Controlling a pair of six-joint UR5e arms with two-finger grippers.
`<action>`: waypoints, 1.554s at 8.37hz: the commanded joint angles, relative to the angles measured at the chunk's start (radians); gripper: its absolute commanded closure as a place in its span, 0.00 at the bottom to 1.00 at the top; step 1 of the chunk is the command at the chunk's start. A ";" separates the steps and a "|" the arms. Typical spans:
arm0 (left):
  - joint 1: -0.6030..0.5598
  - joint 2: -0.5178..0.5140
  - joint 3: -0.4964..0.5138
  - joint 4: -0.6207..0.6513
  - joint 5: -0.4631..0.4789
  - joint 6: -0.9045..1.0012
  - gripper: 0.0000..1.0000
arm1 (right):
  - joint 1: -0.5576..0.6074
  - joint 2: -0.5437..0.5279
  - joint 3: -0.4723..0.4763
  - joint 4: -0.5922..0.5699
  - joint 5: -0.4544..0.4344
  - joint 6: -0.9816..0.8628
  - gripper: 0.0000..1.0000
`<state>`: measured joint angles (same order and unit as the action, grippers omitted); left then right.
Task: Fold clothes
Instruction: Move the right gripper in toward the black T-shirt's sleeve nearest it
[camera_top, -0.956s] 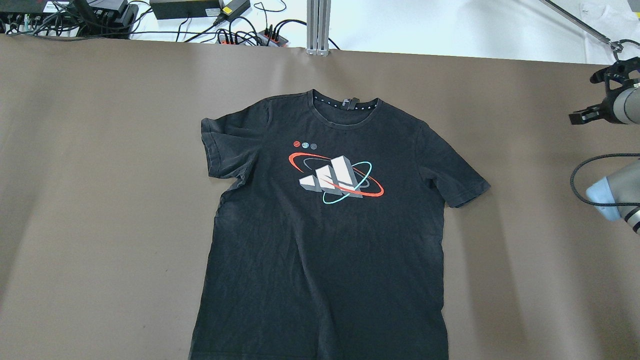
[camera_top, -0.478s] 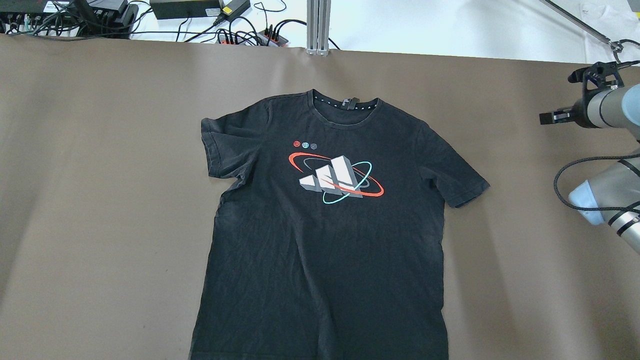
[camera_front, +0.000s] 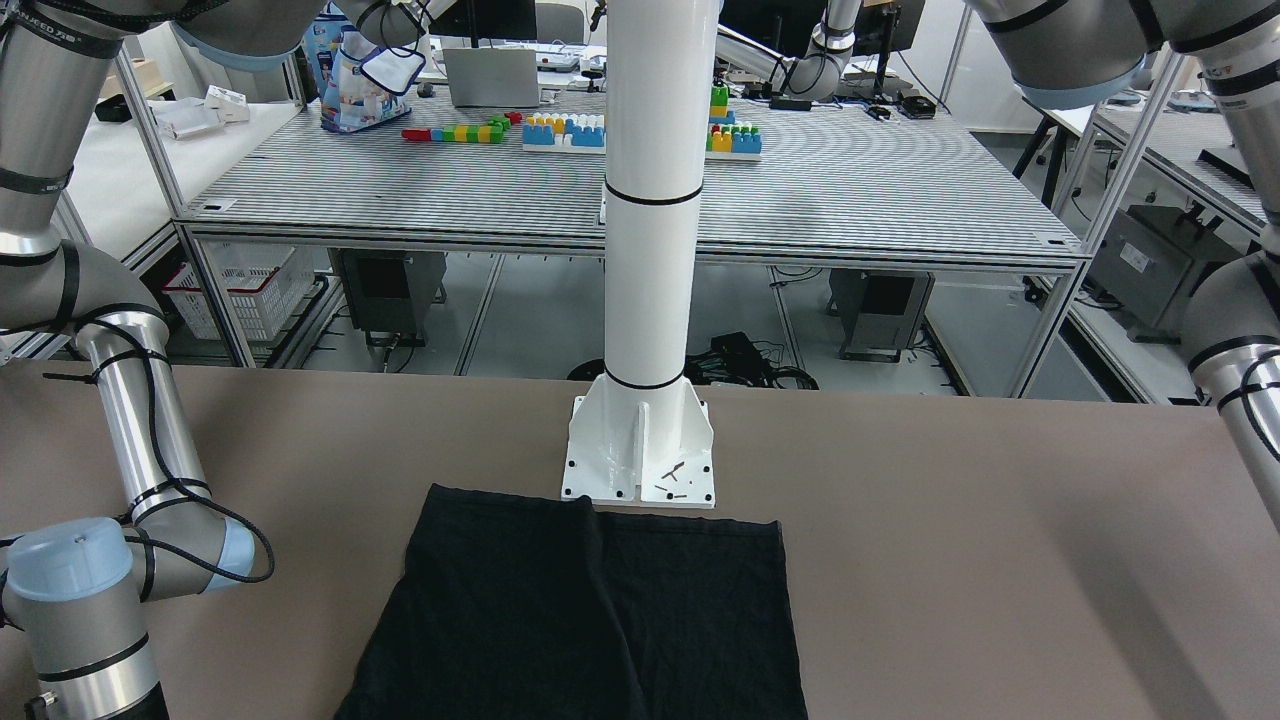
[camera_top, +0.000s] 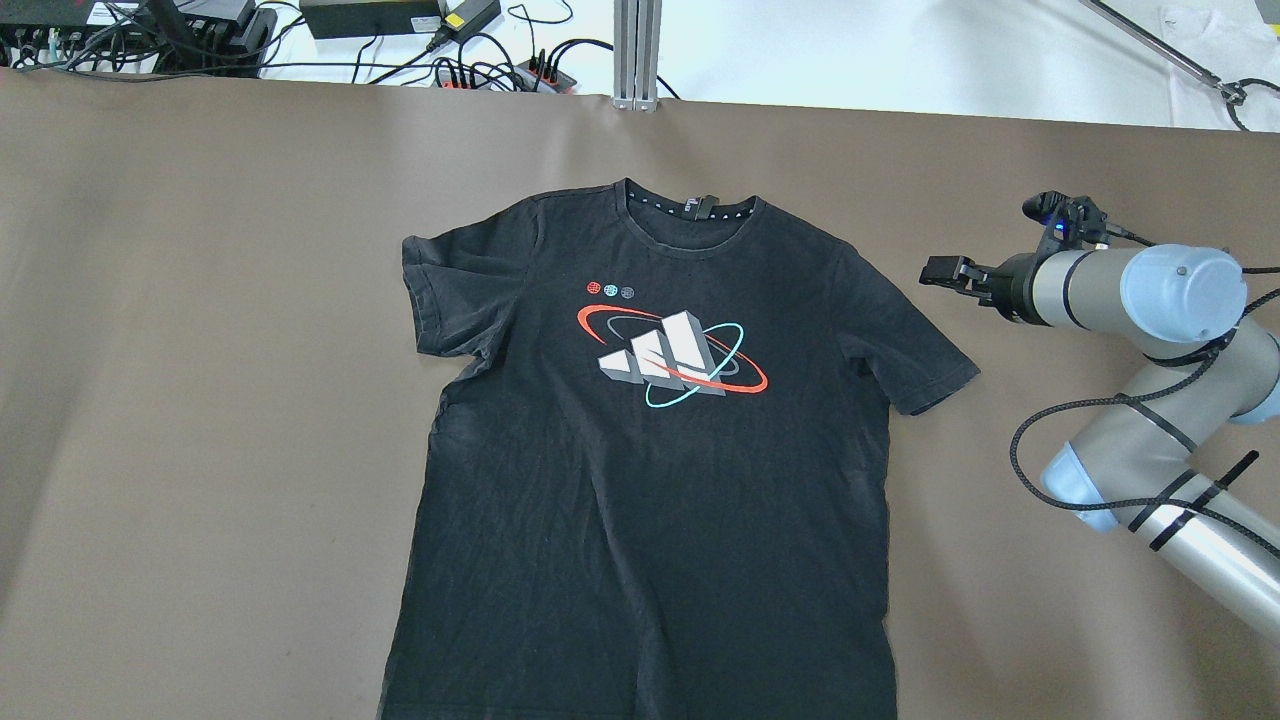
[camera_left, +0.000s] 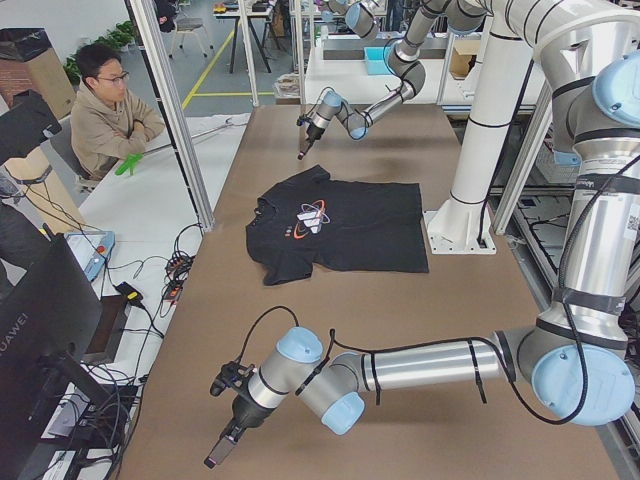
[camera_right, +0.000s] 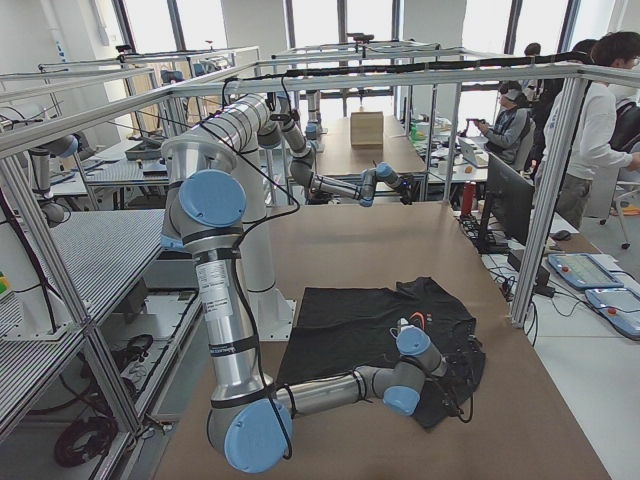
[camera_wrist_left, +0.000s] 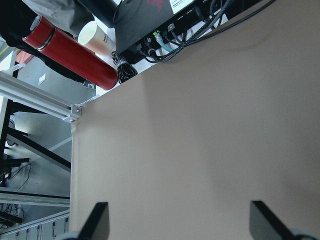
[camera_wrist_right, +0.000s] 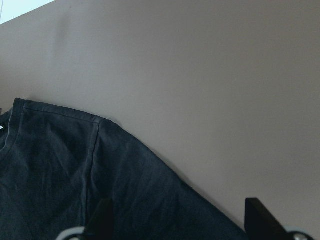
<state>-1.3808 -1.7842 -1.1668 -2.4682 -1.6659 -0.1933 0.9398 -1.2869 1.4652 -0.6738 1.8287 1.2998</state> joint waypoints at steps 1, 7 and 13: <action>0.000 -0.001 -0.001 0.000 0.000 0.000 0.00 | -0.021 -0.054 0.010 0.016 0.003 0.069 0.08; -0.001 -0.001 -0.004 -0.002 0.000 -0.002 0.00 | -0.065 -0.100 -0.013 0.013 0.017 0.056 0.24; 0.000 -0.007 -0.010 0.000 0.002 -0.002 0.00 | -0.065 -0.100 -0.013 0.010 0.023 0.050 0.91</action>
<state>-1.3807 -1.7891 -1.1759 -2.4691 -1.6653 -0.1948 0.8744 -1.3843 1.4529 -0.6644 1.8488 1.3529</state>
